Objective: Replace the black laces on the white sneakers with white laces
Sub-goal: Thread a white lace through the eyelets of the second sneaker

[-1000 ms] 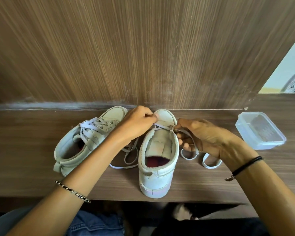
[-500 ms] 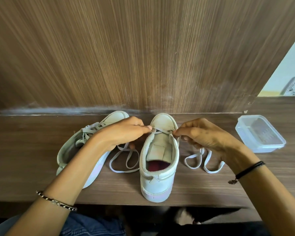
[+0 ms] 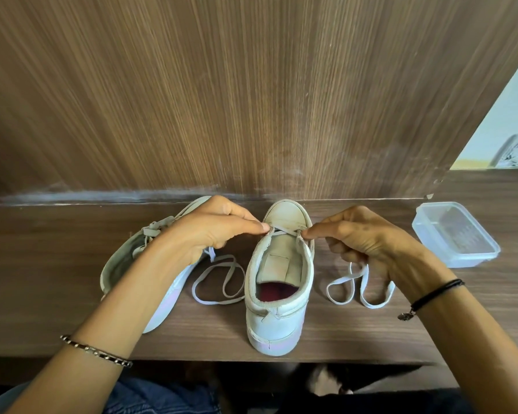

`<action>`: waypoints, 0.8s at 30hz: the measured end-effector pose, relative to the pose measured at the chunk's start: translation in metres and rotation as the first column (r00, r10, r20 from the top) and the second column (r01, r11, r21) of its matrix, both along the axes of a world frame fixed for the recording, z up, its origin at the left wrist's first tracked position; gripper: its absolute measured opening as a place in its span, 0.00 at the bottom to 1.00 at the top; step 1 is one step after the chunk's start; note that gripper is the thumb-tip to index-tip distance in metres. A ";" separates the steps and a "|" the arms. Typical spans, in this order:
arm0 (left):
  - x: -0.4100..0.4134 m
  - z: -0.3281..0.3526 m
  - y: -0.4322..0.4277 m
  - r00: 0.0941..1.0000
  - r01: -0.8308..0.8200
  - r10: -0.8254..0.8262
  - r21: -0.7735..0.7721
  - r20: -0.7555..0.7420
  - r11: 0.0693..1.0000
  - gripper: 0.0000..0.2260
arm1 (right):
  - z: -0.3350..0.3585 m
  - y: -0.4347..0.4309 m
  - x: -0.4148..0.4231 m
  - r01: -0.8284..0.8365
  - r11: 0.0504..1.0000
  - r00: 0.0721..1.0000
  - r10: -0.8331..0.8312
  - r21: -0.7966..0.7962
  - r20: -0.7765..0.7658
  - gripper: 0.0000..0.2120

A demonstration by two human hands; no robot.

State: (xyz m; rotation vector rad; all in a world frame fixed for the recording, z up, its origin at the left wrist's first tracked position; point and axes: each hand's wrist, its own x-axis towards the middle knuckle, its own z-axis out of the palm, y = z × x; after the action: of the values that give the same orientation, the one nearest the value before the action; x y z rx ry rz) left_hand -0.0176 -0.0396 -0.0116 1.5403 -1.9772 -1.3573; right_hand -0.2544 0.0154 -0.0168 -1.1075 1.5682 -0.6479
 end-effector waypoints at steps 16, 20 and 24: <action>-0.009 -0.007 0.008 0.983 -0.172 0.173 0.027 -0.062 0.985 0.11 | -0.016 -0.003 0.014 0.096 0.995 0.949 -0.084 -0.026 0.305 0.11; -0.009 -0.007 0.005 0.987 -0.156 0.156 0.009 -0.040 0.988 0.10 | -0.012 -0.002 0.010 0.082 0.996 0.934 -0.084 0.019 0.348 0.09; -0.010 -0.006 0.004 0.990 -0.142 0.142 -0.020 -0.006 0.990 0.11 | -0.004 0.001 0.007 0.019 0.999 0.980 -0.009 -0.049 0.200 0.14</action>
State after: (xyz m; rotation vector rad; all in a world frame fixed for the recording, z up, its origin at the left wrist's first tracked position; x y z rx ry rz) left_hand -0.0279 -0.0353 -0.0175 1.6333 -1.8346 -1.2792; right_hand -0.2475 0.0166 -0.0205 -1.0363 1.3951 -0.7878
